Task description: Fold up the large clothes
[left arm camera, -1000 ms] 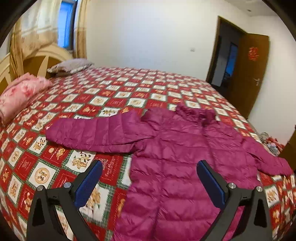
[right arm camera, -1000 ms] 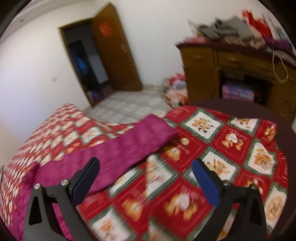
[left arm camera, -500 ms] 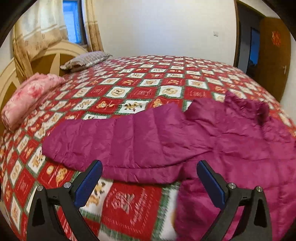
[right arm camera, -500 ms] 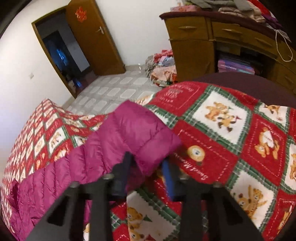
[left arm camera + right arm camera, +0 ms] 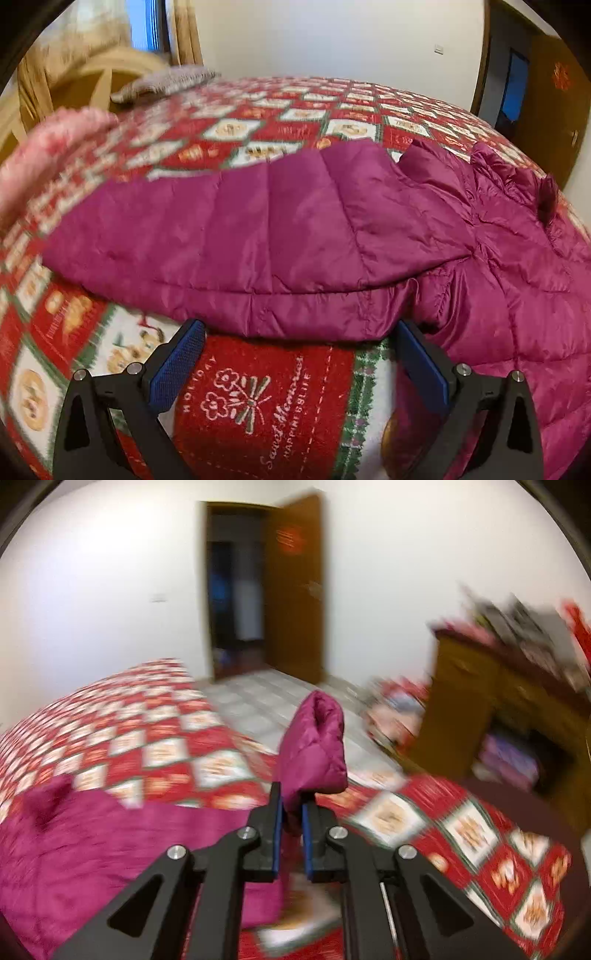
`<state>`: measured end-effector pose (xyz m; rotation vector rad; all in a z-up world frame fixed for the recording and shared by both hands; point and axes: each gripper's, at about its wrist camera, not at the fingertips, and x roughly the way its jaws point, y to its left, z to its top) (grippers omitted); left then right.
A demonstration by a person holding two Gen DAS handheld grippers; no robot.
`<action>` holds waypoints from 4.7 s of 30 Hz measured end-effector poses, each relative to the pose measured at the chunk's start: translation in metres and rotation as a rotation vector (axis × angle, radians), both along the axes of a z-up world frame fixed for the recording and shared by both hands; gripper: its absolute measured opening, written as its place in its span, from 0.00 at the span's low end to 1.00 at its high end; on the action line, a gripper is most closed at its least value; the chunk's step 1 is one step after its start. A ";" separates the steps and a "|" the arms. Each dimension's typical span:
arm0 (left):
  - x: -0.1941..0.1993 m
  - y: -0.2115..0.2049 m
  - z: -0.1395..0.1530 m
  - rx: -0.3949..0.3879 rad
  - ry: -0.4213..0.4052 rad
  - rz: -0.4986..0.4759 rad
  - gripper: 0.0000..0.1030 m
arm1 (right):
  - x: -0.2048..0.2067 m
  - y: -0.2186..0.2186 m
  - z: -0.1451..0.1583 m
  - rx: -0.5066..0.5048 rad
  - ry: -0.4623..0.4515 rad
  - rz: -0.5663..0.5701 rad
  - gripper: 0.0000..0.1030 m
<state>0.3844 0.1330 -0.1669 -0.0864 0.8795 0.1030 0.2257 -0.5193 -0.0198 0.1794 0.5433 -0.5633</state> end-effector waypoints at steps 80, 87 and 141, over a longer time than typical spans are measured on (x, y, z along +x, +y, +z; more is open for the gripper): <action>0.012 -0.120 0.045 -0.045 -0.067 -0.079 0.79 | 0.111 0.135 -0.134 0.107 0.207 0.328 0.43; -0.021 0.004 0.072 -0.122 -0.192 0.221 0.83 | 0.111 0.137 -0.134 0.101 0.207 0.329 0.48; -0.017 -0.255 0.062 -0.219 -0.096 -0.655 0.08 | 0.106 0.127 -0.136 0.179 0.151 0.329 0.54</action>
